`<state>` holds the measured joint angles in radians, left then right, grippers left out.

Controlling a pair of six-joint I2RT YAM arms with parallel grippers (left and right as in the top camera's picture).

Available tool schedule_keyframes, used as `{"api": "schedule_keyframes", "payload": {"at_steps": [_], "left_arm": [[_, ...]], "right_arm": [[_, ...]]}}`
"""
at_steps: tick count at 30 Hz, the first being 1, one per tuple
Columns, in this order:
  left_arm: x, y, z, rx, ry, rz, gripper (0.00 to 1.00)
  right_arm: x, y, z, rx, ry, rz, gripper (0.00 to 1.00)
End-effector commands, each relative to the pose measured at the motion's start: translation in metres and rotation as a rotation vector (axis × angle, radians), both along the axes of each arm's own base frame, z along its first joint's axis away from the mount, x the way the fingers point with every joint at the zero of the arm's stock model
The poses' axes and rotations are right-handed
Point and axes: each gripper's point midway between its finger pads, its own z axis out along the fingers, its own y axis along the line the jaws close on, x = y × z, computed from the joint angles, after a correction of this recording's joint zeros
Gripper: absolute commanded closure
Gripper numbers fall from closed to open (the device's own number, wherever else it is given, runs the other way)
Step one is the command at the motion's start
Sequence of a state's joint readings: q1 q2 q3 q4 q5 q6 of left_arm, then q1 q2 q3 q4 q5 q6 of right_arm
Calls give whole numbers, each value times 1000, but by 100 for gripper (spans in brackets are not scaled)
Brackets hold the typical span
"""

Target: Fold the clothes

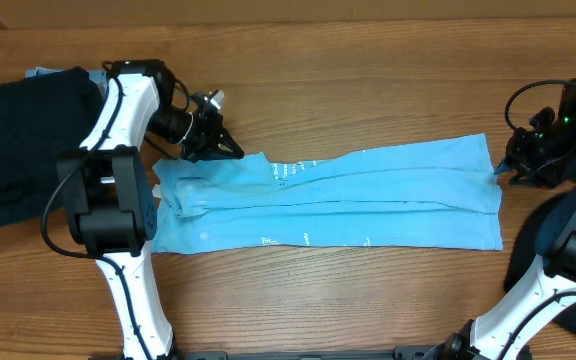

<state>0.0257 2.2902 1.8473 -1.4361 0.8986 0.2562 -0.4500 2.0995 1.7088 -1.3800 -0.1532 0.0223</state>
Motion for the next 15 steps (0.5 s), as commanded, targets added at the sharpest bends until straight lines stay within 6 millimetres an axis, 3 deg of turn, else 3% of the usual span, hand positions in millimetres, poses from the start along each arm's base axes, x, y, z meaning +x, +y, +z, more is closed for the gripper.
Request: {"api": "schedule_keyframes", "payload": {"at_steps": [1, 4, 8, 9, 15], "left_arm": [[20, 32, -15, 256, -73, 40, 90], [26, 95, -46, 679, -1, 166, 80], [24, 138, -52, 948, 69, 321, 80], [24, 144, -52, 972, 79, 354, 71], [30, 148, -52, 974, 61, 380, 53]], "right_arm": [[2, 2, -1, 7, -7, 3, 64], [2, 2, -1, 7, -6, 3, 64], [4, 2, -1, 4, -12, -1, 63], [3, 2, -1, 4, -12, -1, 63], [4, 2, -1, 4, -13, -1, 63]]}}
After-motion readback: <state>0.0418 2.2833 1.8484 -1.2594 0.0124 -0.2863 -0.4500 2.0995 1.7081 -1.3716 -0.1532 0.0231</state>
